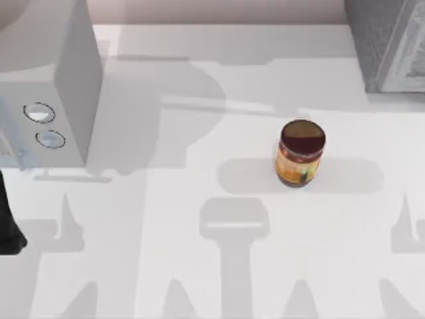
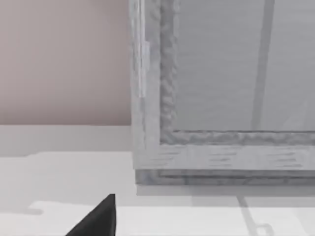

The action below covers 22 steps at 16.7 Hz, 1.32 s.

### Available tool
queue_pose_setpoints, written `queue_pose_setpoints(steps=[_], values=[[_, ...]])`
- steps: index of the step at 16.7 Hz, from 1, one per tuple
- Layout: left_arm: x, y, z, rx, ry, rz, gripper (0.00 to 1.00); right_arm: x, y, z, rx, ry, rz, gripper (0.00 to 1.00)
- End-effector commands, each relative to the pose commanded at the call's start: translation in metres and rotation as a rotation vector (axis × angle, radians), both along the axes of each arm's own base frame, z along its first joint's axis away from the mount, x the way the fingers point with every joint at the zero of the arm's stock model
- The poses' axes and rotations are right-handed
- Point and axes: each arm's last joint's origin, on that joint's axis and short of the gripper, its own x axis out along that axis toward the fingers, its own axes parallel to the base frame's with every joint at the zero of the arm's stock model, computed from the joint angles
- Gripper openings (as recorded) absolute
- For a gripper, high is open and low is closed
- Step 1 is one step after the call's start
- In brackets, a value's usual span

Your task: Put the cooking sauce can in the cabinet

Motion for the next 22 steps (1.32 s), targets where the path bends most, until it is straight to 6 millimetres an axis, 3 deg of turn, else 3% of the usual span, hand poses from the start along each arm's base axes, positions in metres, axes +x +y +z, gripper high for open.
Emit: queue_pose_setpoints(steps=[5, 11, 14, 17, 22], values=[[0.0, 0.0, 0.0, 0.0, 0.0, 0.0, 1.0, 0.002, 0.002, 0.006, -0.038, 0.032, 0.047, 1.0], [0.0, 0.0, 0.0, 0.0, 0.0, 0.0, 1.0, 0.025, 0.009, 0.038, -0.23, 0.219, 0.321, 1.0], [0.0, 0.0, 0.0, 0.0, 0.0, 0.0, 1.0, 0.055, 0.014, 0.052, -0.324, 0.319, 0.539, 1.0], [0.0, 0.0, 0.0, 0.0, 0.0, 0.0, 1.0, 0.098, 0.019, 0.057, -0.379, 0.386, 0.789, 1.0], [0.0, 0.0, 0.0, 0.0, 0.0, 0.0, 1.0, 0.183, 0.024, 0.029, -0.355, 0.379, 1.188, 1.0]])
